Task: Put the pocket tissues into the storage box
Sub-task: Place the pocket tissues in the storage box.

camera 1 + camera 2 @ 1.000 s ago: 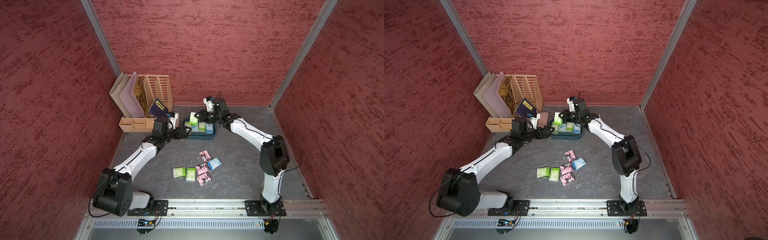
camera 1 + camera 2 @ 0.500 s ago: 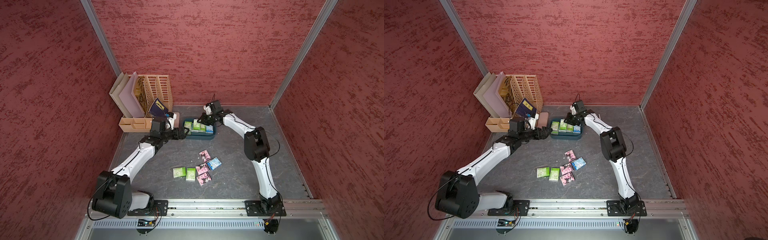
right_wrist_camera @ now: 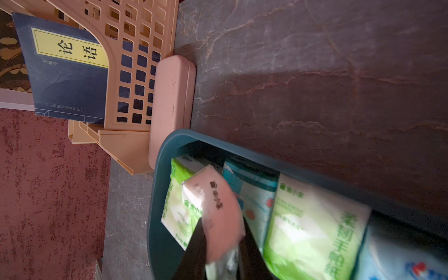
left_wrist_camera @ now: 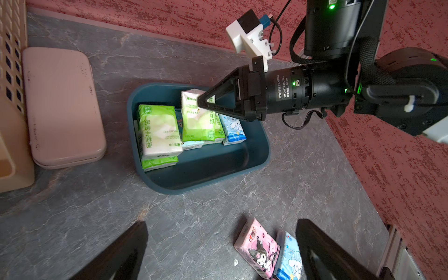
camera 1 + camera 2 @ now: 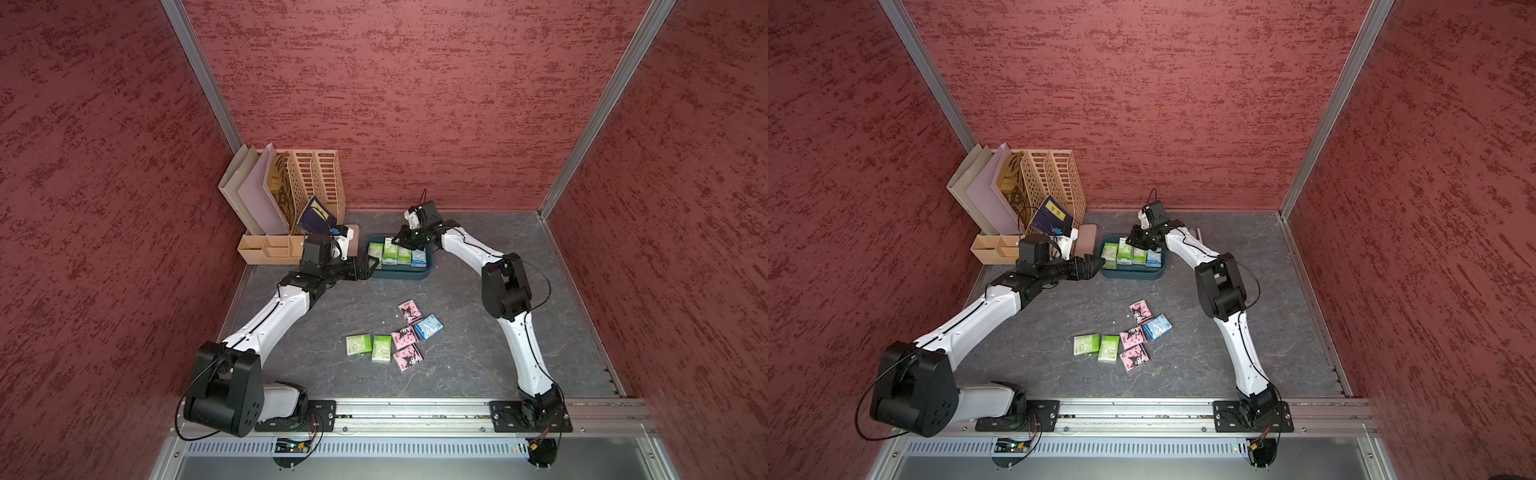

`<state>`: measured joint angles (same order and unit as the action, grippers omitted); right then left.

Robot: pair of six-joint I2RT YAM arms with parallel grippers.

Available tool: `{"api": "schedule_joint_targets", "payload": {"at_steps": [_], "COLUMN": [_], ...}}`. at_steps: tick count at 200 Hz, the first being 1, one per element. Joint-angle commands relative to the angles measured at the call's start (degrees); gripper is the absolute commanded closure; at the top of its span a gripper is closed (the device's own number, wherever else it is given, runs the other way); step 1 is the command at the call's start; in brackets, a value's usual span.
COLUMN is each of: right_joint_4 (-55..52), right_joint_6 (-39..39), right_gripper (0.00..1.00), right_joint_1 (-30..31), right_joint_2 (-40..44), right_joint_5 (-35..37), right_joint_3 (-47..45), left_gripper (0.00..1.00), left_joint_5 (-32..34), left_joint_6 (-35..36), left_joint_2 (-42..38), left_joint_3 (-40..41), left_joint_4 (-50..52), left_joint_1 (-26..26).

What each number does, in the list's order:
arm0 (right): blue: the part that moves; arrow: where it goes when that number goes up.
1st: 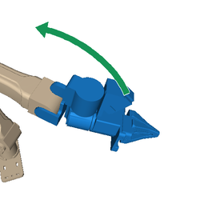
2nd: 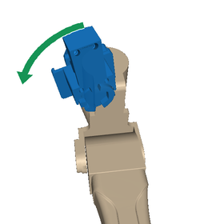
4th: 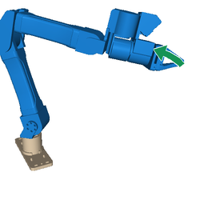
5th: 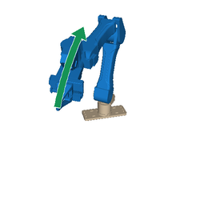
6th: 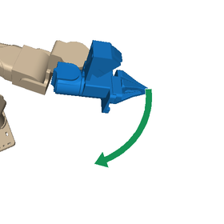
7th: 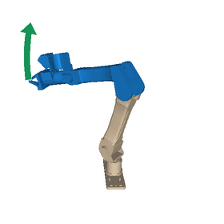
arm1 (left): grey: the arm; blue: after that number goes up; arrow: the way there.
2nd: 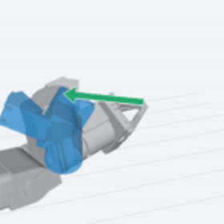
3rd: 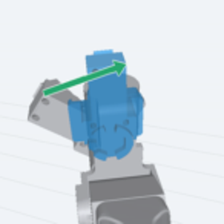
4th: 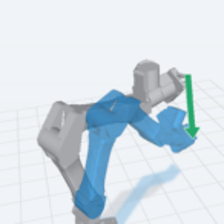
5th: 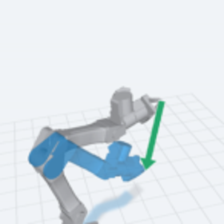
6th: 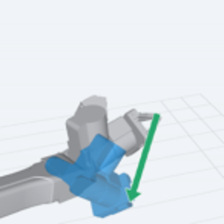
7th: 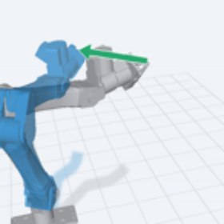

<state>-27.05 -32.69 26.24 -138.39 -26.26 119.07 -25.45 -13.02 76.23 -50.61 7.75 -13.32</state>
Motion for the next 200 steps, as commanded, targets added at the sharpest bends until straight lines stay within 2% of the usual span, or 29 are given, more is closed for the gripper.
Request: {"api": "schedule_joint_targets", "payload": {"at_steps": [1, 16, 39, 60, 71, 89, 134, 200], "right_joint_4": [0.2, 0.2, 0.3, 0.5, 0.3, 0.1, -1.9, -2.9], "right_joint_6": [-0.3, -0.4, -0.6, -0.7, -0.7, -0.5, 0.7, 3.5], "right_gripper": [0.94, 0.90, 0.79, 0.74, 0.67, 0.61, 0.57, 0.43], "right_joint_1": [0.5, 0.6, 0.9, 1.2, 1.4, 1.5, 1.6, 1.6], "right_joint_2": [-1.7, -2.4, -3.6, -4.4, -4.5, -4.4, -3.3, 2.4], "right_joint_5": [1.1, 1.1, 0.7, 0.9, 1.3, 2.0, 3.0, 7.1], "right_joint_3": [3.1, 3.9, 5.3, 6.1, 6.1, 6.0, 6.5, 2.8], "left_gripper": [0.00, 0.00, 0.00, 0.00, 0.00, 0.00, 0.00, 0.00], "left_joint_5": [-0.3, -0.1, -0.2, -0.3, -0.5, -0.6, -0.6, -0.4], "left_joint_6": [1.2, 1.2, 1.3, 1.0, 0.9, 0.9, 0.5, -0.2], "left_joint_2": [0.1, -0.1, 0.1, -0.1, -0.2, -0.5, -0.9, -0.9], "left_joint_3": [0.7, 1.0, 1.0, 1.0, 1.0, 1.3, 2.0, 1.7], "left_joint_4": [-0.1, -0.3, 0.0, -0.2, -0.2, -0.3, -0.6, -1.0], "left_joint_1": [0.5, 0.4, 0.5, 0.6, 0.7, 0.8, 0.8, 0.8]}}
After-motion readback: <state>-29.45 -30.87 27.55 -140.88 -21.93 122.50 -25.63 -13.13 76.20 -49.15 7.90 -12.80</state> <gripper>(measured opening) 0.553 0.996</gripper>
